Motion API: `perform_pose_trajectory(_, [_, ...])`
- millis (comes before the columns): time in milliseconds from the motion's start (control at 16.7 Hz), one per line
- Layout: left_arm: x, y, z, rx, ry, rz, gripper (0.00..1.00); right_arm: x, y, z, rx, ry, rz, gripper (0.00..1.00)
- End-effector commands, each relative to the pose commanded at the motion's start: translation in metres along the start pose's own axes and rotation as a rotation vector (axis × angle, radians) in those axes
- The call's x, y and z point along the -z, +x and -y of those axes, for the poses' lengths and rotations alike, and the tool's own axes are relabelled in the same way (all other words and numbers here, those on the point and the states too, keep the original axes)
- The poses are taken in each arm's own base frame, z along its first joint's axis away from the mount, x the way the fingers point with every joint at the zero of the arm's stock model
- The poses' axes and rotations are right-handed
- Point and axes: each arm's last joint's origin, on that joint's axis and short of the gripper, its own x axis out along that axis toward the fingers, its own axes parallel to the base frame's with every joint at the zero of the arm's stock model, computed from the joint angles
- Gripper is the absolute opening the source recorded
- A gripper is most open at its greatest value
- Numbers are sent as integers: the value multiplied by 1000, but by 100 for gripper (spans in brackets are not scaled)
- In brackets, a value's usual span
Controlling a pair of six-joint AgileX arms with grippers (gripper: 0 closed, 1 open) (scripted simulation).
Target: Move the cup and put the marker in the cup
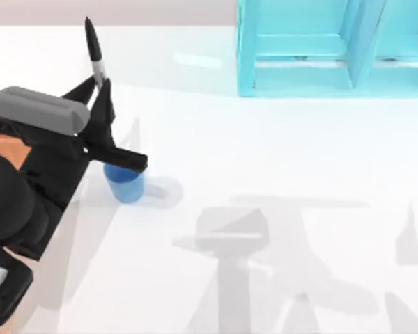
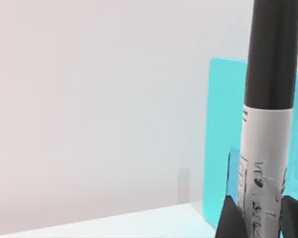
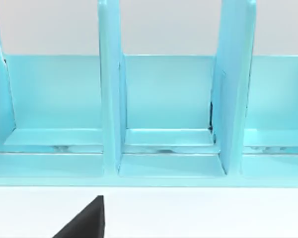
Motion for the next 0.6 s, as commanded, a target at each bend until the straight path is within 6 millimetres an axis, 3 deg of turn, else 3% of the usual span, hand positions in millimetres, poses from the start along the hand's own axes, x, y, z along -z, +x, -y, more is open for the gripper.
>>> perform_pose_trajectory(600, [0,0,0,0,0,0,75,0,0,0,0,0,0,100])
